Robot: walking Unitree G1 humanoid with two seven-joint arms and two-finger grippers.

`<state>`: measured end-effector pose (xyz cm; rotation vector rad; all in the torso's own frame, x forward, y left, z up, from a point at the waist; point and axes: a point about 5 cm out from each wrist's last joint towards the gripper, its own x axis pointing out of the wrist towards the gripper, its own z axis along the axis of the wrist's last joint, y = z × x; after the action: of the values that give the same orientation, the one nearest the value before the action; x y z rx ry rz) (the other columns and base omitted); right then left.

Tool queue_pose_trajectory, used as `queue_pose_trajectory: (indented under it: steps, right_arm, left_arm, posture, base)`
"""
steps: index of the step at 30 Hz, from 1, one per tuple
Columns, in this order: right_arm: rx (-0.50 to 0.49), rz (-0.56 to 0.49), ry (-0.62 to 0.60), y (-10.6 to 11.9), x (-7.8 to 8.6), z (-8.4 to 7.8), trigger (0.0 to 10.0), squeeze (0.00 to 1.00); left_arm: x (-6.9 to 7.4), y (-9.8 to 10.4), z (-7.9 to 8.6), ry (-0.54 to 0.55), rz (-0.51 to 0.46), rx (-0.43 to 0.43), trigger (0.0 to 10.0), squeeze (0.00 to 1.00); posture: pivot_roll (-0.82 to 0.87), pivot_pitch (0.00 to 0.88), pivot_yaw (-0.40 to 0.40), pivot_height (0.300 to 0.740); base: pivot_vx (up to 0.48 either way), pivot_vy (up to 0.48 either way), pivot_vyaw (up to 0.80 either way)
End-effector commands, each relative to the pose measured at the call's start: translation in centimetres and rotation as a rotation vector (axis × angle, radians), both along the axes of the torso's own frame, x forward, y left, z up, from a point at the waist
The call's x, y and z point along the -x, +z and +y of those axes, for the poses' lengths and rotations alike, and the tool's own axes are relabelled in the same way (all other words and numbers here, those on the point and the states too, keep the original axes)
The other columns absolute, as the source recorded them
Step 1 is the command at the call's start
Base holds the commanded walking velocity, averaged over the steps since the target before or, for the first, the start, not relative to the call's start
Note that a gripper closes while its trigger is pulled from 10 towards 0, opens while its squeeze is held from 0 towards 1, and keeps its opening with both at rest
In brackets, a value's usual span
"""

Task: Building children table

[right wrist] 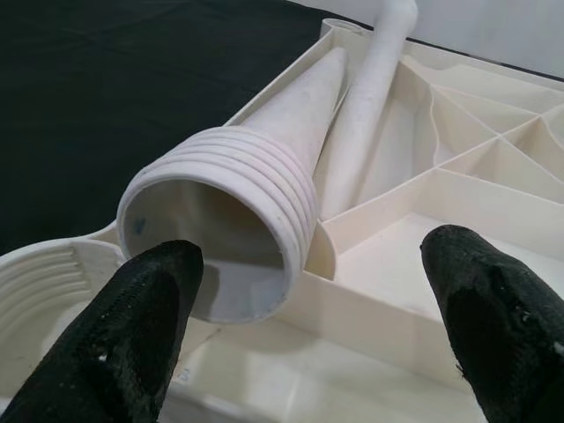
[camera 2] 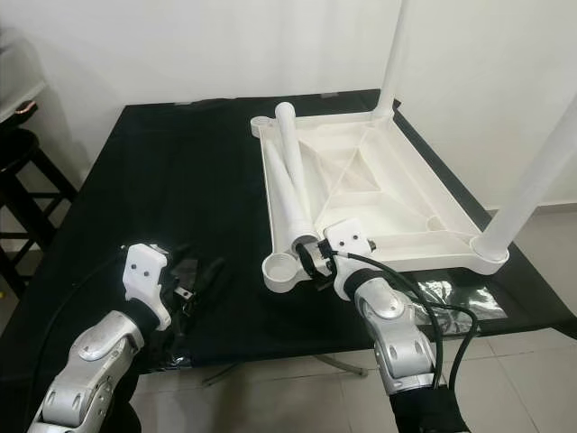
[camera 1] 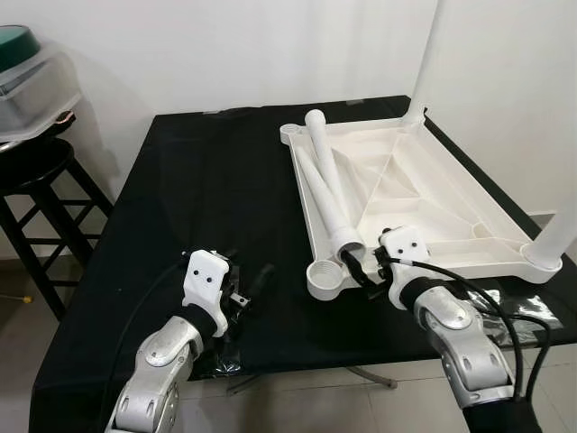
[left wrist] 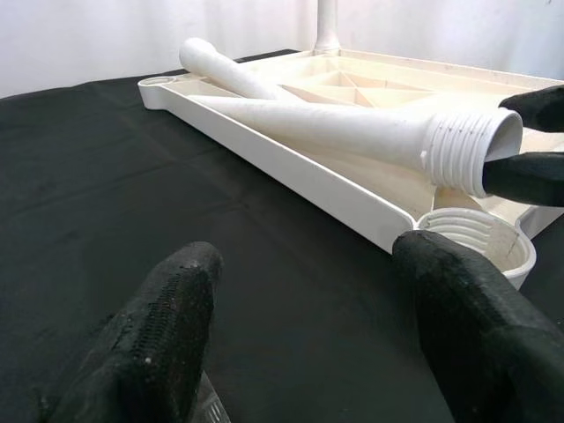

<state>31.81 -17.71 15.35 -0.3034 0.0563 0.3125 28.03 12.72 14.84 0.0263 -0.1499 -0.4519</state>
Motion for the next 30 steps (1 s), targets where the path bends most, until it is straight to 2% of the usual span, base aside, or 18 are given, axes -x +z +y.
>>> queue_pose_trajectory:
  steps: [1, 4, 10, 13, 16, 22, 23, 24, 25, 30]
  right_arm:
    - [-0.005, 0.014, 0.023, -0.3, 0.0, 0.5, 10.0, 0.00]
    - [-0.002, 0.008, 0.017, -0.2, 0.0, 0.4, 10.0, 0.00]
    - [-0.002, -0.059, -0.108, 0.4, -1.3, -0.1, 10.0, 0.00]
    - [-0.011, -0.075, -0.114, 0.6, -1.7, 0.1, 10.0, 0.00]
    - [-0.027, -0.099, -0.106, 1.1, -2.4, 1.1, 10.0, 0.00]
    - [-0.027, -0.099, -0.091, 1.0, -2.7, 1.7, 10.0, 0.00]
    - [-0.019, -0.095, -0.087, 0.9, -2.9, 2.1, 0.9, 0.00]
    - [-0.019, -0.095, -0.087, 0.9, -2.9, 2.1, 0.9, 0.00]
    - [-0.014, -0.092, -0.084, 0.8, -3.1, 2.4, 0.0, 0.00]
    - [0.001, -0.104, -0.089, 0.8, -3.5, 3.0, 0.0, 0.00]
  left_arm:
    - [0.2, 0.0, 0.1, -0.001, -0.003, -0.012, 10.0, 0.00]
    - [0.2, 0.0, 0.1, -0.001, -0.003, -0.012, 10.0, 0.00]
    - [0.3, 0.1, 0.1, -0.003, -0.003, -0.012, 10.0, 0.00]
    - [0.3, 0.1, 0.1, -0.003, -0.003, -0.012, 10.0, 0.00]
    - [0.3, 0.1, 0.1, -0.002, -0.003, -0.010, 10.0, 0.00]
    - [0.4, 0.1, 0.0, -0.002, -0.003, -0.009, 10.0, 0.00]
    - [0.4, 0.1, 0.0, -0.002, -0.003, -0.009, 10.0, 0.00]
    - [0.4, 0.1, 0.0, -0.002, -0.003, -0.009, 10.0, 0.00]
    - [0.4, 0.1, 0.0, -0.002, -0.003, -0.008, 10.0, 0.00]
    - [0.5, 0.1, 0.0, -0.002, -0.003, -0.008, 10.0, 0.00]
  posture:
    - [-0.04, 0.115, 0.029, 0.740]
    - [-0.04, 0.115, 0.029, 0.740]
    - [-0.03, 0.120, 0.033, 0.740]
    - [-0.03, 0.120, 0.033, 0.740]
    - [-0.03, 0.120, 0.033, 0.740]
    - [-0.03, 0.123, 0.029, 0.740]
    - [-0.02, 0.125, 0.027, 0.740]
    - [-0.02, 0.125, 0.027, 0.740]
    - [-0.02, 0.126, 0.027, 0.740]
    - [-0.02, 0.128, 0.027, 0.740]
  base:
    - [0.000, 0.000, 0.00]
    - [0.000, 0.000, 0.00]
    - [0.000, 0.000, 0.00]
    - [0.000, 0.000, 0.00]
    - [0.000, 0.000, 0.00]
    - [0.000, 0.000, 0.00]
    - [0.000, 0.000, 0.00]
    - [0.000, 0.000, 0.00]
    - [0.000, 0.000, 0.00]
    - [0.000, 0.000, 0.00]
